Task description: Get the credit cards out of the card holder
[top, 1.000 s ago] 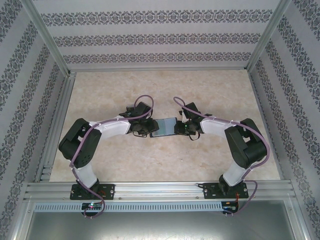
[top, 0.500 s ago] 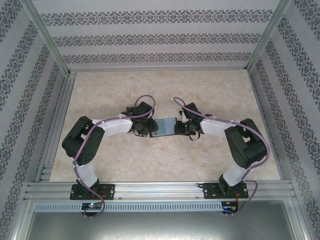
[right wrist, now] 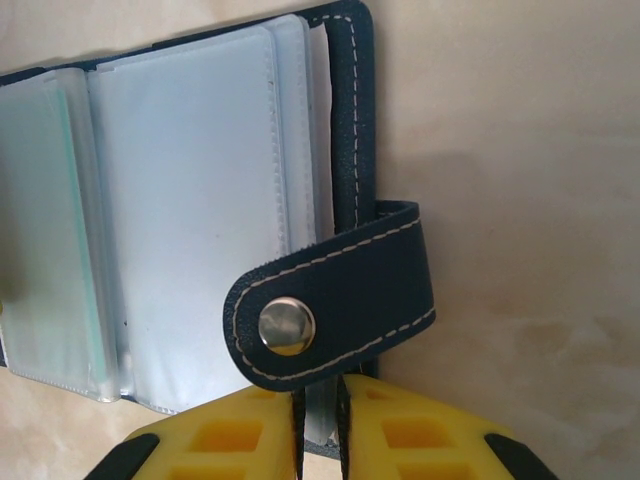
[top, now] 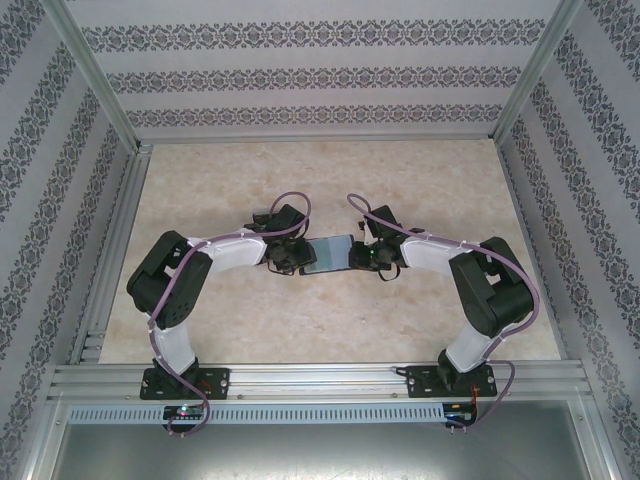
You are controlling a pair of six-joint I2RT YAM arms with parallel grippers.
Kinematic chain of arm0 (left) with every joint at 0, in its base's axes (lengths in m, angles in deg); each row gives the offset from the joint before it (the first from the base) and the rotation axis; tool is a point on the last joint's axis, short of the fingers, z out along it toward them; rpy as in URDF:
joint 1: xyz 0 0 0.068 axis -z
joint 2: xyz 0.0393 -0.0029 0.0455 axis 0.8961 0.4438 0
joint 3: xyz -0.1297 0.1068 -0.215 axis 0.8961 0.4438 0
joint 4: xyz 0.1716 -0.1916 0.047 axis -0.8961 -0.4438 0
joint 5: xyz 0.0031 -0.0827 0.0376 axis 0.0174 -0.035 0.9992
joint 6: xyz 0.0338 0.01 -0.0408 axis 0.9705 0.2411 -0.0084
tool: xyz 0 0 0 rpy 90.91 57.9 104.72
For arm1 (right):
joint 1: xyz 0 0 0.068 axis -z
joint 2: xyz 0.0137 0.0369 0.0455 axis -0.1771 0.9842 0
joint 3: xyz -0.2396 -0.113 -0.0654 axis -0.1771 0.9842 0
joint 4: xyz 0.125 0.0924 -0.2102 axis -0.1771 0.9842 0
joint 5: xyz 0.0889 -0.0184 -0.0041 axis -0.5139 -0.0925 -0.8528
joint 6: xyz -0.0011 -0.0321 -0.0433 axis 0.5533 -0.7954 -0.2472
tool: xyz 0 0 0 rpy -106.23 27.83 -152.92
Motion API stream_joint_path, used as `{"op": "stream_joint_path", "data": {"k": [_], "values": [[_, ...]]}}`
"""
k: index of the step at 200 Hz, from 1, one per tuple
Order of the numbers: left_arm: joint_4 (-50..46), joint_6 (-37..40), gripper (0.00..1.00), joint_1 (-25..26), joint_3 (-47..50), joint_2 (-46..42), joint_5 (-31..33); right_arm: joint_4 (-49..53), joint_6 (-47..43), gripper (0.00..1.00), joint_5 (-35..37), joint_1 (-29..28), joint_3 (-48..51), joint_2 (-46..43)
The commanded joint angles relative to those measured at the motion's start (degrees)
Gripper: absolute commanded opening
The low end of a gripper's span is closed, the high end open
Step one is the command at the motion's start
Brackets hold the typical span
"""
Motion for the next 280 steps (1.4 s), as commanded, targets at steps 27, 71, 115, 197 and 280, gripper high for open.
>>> {"op": "stream_joint_path", "data": {"k": [27, 71, 115, 197, 280], "values": [[-0.28, 1.05, 0.29, 1.16, -1.43, -0.35, 0.11, 0.50, 0.89, 0.20, -0.71, -0.69, 1.29, 1.40], [-3.40, 2.48, 0.29, 1.35, -2.15, -3.87, 4.07, 0.41, 1.03, 0.20, -0.75, -0.77, 1.32, 1.31], [-1.34, 2.65, 0.29, 1.73, -2.31, -2.00, 1.92, 0.24, 1.25, 0.20, -0.87, -1.05, 1.23, 1.66], [-4.43, 2.37, 0.28, 1.69, -3.02, 0.45, 3.90, 0.06, 1.40, 0.20, -0.88, -1.13, 1.23, 1.58], [-4.07, 2.38, 0.28, 1.69, -2.50, 0.22, 4.28, -0.09, 1.51, 0.20, -1.10, -1.22, 1.14, 1.93]]}}
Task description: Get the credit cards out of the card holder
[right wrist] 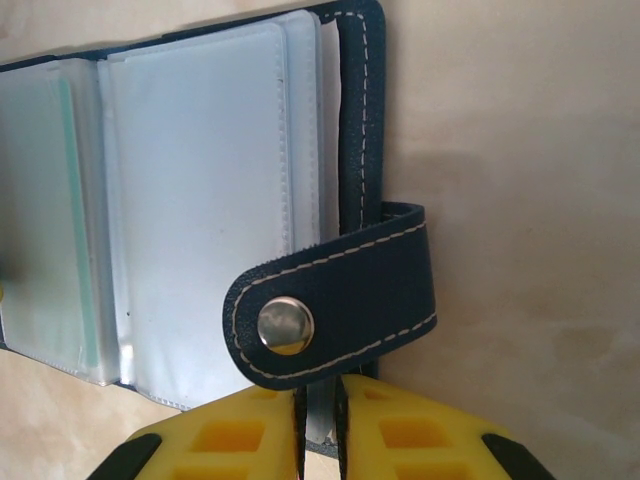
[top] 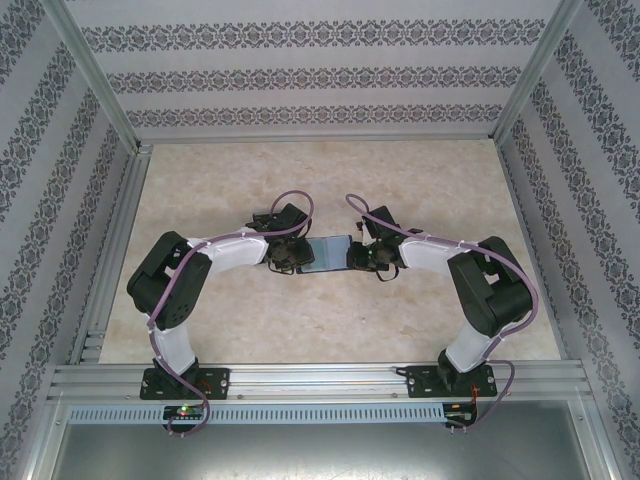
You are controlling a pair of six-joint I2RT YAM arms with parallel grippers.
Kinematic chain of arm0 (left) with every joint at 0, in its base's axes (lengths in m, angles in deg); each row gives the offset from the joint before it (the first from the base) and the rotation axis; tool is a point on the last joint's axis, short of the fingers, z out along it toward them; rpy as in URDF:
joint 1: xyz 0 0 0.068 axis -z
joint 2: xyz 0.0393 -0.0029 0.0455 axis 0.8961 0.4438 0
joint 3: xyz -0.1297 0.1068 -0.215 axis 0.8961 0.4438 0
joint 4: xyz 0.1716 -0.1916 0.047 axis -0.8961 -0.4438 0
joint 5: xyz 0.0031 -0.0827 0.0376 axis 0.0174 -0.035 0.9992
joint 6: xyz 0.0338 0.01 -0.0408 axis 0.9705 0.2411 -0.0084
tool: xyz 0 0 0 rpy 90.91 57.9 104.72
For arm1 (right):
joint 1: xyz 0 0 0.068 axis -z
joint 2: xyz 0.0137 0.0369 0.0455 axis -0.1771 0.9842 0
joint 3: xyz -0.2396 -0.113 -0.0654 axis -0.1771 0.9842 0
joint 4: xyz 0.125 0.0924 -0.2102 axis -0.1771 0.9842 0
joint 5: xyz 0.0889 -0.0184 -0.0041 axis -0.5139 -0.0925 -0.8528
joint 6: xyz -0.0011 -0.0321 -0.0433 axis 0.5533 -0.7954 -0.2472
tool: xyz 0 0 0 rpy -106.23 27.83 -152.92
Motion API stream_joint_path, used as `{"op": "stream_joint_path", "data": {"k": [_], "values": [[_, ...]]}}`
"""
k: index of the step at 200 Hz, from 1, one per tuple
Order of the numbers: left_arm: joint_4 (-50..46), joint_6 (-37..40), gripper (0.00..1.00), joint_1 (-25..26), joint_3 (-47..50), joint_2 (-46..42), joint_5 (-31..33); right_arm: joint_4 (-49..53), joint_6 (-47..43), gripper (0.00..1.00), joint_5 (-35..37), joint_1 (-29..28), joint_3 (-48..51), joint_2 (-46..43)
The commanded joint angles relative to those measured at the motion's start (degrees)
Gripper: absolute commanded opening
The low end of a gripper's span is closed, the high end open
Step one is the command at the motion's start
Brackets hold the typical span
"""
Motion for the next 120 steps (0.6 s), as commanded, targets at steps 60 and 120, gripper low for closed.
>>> {"op": "stream_joint_path", "data": {"k": [60, 120], "values": [[2.74, 1.27, 0.31, 0.93, -1.09, 2.00, -5.22, 0.73, 0.70, 0.19, -0.53, -0.57, 1.40, 1.51], [7.81, 1.13, 0.51, 0.92, -0.82, 2.49, -10.00, 0.56, 0.79, 0.19, -0.52, -0.75, 1.43, 1.68]]}}
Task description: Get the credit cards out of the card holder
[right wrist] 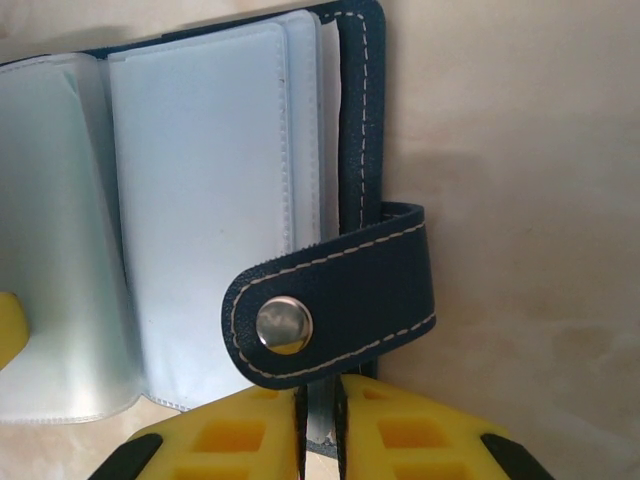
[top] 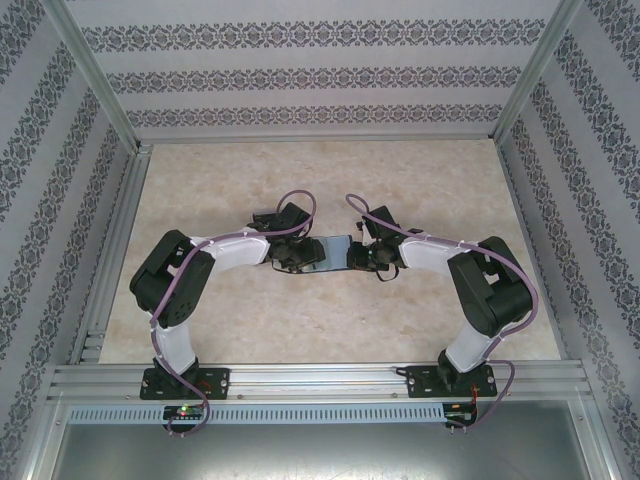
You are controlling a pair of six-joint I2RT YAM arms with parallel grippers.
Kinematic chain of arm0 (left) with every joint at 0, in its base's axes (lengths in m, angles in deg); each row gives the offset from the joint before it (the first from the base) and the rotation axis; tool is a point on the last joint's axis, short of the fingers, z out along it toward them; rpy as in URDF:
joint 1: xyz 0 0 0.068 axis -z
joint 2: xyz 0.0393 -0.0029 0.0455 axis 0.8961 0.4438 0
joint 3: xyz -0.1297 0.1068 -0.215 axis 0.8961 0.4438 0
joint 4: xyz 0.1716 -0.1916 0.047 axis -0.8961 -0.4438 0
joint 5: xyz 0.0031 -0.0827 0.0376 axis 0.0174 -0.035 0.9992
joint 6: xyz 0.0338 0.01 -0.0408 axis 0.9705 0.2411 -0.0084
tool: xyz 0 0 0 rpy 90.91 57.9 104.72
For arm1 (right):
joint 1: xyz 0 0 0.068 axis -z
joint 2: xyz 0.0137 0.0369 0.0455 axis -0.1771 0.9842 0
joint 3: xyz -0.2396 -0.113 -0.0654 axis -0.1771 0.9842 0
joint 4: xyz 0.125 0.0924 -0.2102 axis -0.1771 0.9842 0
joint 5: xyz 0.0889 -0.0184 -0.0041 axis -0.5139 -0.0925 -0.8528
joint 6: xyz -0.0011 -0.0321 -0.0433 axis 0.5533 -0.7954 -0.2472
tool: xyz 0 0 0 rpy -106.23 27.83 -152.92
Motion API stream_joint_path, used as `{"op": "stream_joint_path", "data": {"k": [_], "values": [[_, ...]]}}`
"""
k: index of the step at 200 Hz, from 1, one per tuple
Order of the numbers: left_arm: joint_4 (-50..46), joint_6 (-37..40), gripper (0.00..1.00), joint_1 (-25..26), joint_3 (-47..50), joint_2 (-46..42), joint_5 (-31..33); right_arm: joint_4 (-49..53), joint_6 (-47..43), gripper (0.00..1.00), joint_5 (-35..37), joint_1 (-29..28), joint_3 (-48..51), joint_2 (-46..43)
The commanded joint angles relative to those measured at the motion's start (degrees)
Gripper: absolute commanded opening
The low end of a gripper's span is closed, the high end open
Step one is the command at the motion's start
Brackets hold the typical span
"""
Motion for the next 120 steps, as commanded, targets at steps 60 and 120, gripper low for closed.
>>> {"op": "stream_joint_path", "data": {"k": [60, 120], "values": [[4.56, 1.66, 0.69, 1.01, -1.23, -0.11, -3.56, 0.47, 0.90, 0.19, -0.62, -0.72, 1.43, 1.78], [4.23, 3.05, 0.88, 1.07, -2.81, -0.36, -4.70, 0.55, 0.84, 0.20, -0.49, -0.72, 1.25, 1.78]]}}
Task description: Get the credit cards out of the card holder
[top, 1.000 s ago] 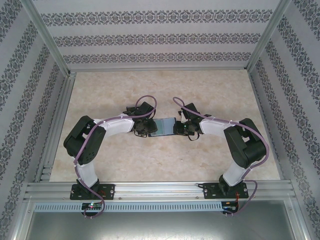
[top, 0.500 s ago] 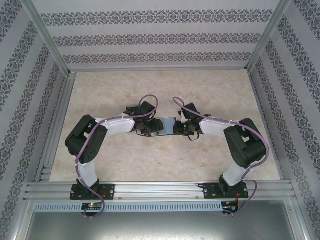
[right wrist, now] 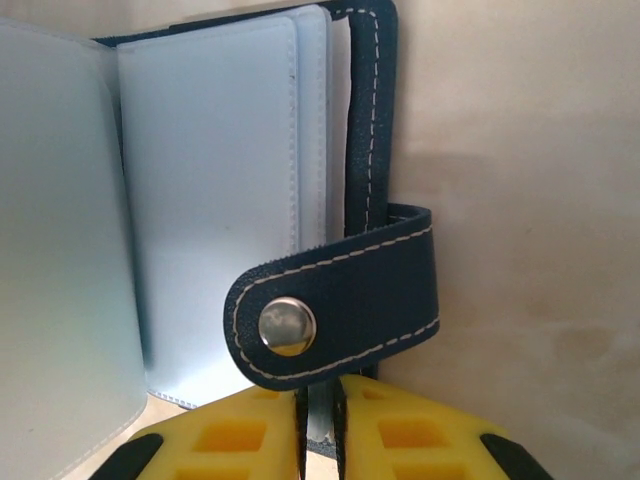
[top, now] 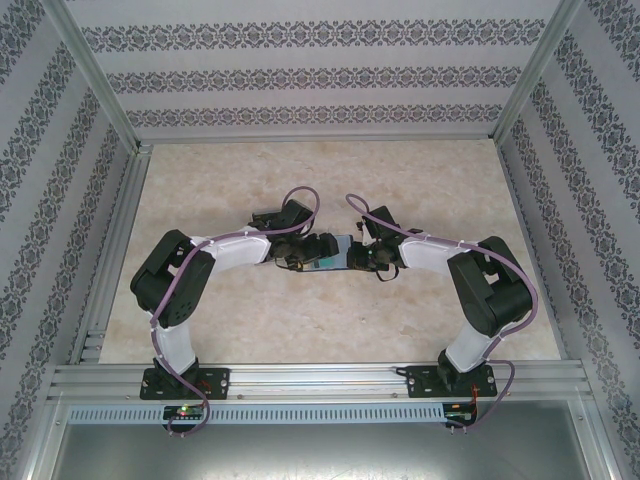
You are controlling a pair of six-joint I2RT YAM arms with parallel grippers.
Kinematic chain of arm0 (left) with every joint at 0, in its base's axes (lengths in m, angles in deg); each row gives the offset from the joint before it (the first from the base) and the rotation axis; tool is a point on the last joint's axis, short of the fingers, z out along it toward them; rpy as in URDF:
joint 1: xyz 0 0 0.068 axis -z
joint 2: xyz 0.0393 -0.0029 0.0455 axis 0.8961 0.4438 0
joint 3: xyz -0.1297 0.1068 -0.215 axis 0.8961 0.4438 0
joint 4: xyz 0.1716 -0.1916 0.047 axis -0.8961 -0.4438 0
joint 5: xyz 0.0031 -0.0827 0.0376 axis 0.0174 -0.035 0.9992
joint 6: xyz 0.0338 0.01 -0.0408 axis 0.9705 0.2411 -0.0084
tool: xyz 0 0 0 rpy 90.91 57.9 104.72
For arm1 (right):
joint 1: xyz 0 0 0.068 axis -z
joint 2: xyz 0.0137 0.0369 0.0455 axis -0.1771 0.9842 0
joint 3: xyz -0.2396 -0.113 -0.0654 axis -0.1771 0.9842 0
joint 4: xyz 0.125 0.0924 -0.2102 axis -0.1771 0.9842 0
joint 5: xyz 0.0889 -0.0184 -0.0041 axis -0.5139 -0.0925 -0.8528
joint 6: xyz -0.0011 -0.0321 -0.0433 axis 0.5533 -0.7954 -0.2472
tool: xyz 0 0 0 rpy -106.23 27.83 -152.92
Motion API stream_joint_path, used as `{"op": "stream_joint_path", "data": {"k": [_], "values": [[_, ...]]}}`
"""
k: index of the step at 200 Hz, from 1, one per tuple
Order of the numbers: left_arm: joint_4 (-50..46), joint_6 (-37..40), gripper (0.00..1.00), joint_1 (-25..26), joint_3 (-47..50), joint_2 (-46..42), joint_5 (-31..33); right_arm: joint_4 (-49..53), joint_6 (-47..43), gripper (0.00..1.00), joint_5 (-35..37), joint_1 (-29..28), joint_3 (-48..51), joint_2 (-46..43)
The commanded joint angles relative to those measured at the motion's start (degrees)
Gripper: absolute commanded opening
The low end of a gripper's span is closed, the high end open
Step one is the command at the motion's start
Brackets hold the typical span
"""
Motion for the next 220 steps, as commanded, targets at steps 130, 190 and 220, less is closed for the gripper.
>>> {"op": "stream_joint_path", "data": {"k": [130, 190, 220], "values": [[-6.80, 5.68, 0.82, 0.40, -2.65, -5.39, 6.10, 3.61, 0.37, 0.24, 0.63, 2.39, 0.55, -6.79], [-9.29, 5.22, 0.12, -0.55, -1.65, -3.06, 9.19, 2.00, 1.82, 0.23, -5.00, 0.25, -5.43, -7.15], [-11.01, 5.65, 0.08, -1.05, -1.52, -1.91, 10.80, 0.37, 2.98, 0.22, -7.32, -1.73, -8.20, -2.41]]}}
